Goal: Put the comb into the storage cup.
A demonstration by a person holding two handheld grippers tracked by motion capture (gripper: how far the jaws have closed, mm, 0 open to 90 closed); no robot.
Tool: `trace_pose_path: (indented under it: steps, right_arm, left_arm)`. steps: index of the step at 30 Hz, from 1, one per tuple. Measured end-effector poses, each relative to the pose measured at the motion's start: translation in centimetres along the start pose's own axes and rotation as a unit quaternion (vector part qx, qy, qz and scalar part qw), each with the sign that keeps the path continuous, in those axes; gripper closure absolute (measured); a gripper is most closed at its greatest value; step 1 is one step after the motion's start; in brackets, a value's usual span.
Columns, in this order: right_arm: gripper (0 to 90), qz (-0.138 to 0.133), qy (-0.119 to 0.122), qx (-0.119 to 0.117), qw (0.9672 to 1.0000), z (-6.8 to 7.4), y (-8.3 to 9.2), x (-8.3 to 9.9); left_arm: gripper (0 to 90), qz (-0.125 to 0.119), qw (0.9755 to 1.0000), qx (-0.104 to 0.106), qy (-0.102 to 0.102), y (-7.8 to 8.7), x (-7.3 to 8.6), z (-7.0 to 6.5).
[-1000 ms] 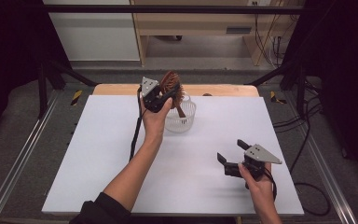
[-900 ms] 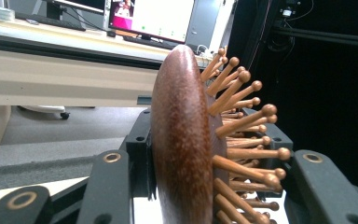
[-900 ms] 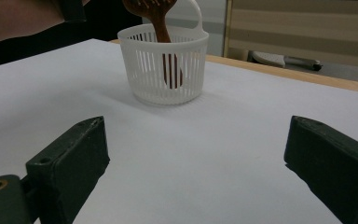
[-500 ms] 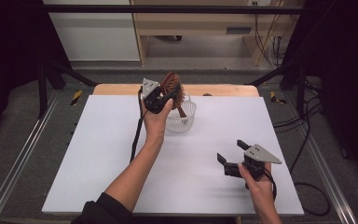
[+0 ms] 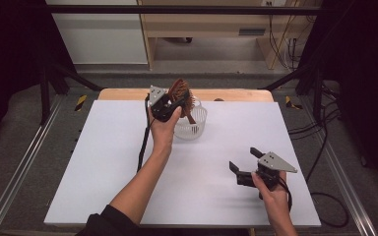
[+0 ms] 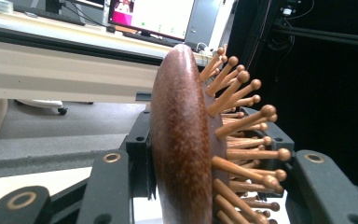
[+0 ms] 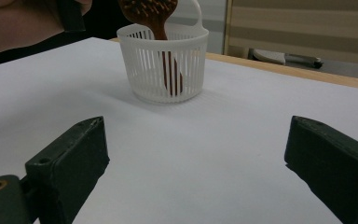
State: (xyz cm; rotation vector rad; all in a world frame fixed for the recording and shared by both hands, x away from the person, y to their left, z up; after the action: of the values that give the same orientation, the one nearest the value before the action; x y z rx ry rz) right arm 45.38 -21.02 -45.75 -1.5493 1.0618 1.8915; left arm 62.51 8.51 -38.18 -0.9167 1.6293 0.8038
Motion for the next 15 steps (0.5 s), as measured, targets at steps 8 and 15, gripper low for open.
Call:
trace_pose_path:
  steps: [8,15]
  right_arm:
    - [6.2,0.001,0.001,-0.001,1.0000,0.0,-0.1,0.0]
    - [6.1,0.002,0.001,-0.001,1.0000,0.0,-0.1,0.1]
  left_arm:
    - [49.9,0.005,1.0000,0.000,0.002,0.3,0.0,0.6]
    - [49.2,0.009,0.9999,-0.003,0.008,0.5,0.1,1.2]
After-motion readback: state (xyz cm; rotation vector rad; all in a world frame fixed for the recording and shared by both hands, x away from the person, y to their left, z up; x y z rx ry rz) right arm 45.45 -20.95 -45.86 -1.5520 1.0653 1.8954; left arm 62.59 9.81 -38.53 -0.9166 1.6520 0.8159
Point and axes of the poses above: each handheld gripper's, and its own axes: y roughly backward along the jaws, x roughly out of its underside, z roughly to its left, the point moved 2 cm from there along -y, roughly forward along the jaws, and after that the axes turned 4 degrees about -x, right-handed, at the moved point
